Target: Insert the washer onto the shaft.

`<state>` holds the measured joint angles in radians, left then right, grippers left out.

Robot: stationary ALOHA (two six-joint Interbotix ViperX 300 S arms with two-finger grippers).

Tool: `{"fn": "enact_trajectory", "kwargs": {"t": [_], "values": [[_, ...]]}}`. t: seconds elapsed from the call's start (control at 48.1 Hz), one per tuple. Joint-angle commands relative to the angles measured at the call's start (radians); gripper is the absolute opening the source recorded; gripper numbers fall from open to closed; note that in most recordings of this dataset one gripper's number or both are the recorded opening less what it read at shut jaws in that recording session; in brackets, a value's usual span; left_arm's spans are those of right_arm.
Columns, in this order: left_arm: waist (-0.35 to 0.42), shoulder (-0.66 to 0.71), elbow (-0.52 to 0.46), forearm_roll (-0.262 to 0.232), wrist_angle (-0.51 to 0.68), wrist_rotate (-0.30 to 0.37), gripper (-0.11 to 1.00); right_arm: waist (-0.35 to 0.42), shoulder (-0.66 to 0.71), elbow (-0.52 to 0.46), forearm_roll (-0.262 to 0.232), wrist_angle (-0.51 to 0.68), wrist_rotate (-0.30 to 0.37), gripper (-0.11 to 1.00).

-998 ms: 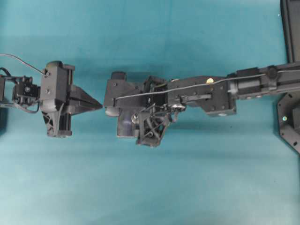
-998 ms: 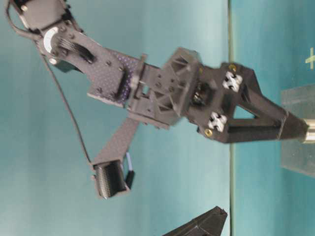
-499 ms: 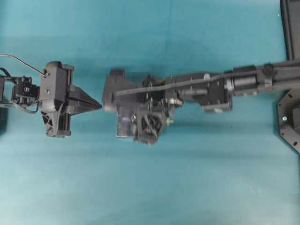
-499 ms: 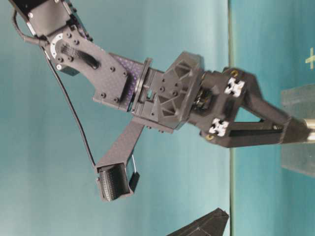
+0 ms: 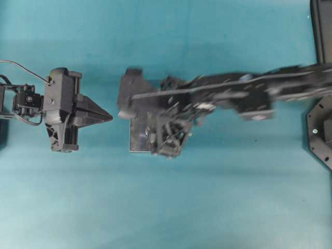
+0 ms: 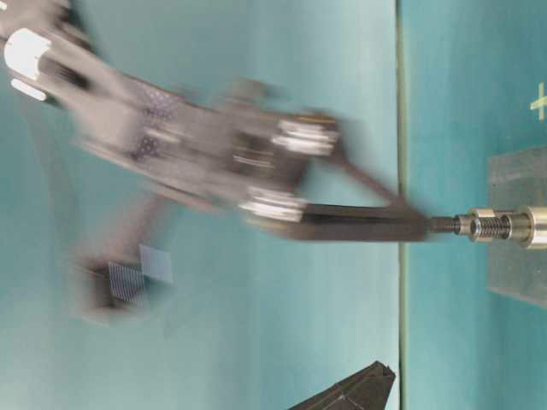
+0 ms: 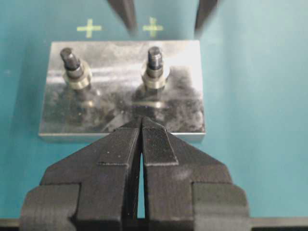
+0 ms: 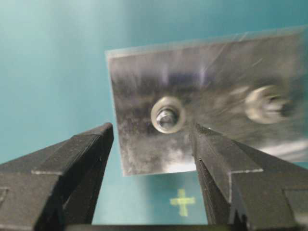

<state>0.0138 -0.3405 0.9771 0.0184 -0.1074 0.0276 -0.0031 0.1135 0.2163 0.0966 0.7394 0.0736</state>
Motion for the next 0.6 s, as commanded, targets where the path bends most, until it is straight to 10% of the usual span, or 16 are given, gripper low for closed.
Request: {"fn": "enact_trajectory", "kwargs": {"t": [0.0, 0.582], "values": [[-0.002, -0.014, -0.003, 0.003, -0.008, 0.0, 0.0, -0.006, -0.094, 0.02, -0.009, -0.006, -0.026, 0.68], [-0.002, -0.058, 0.029, 0.003, -0.008, -0.003, 0.0, 0.006, -0.241, 0.241, -0.026, -0.15, -0.043, 0.67]]}}
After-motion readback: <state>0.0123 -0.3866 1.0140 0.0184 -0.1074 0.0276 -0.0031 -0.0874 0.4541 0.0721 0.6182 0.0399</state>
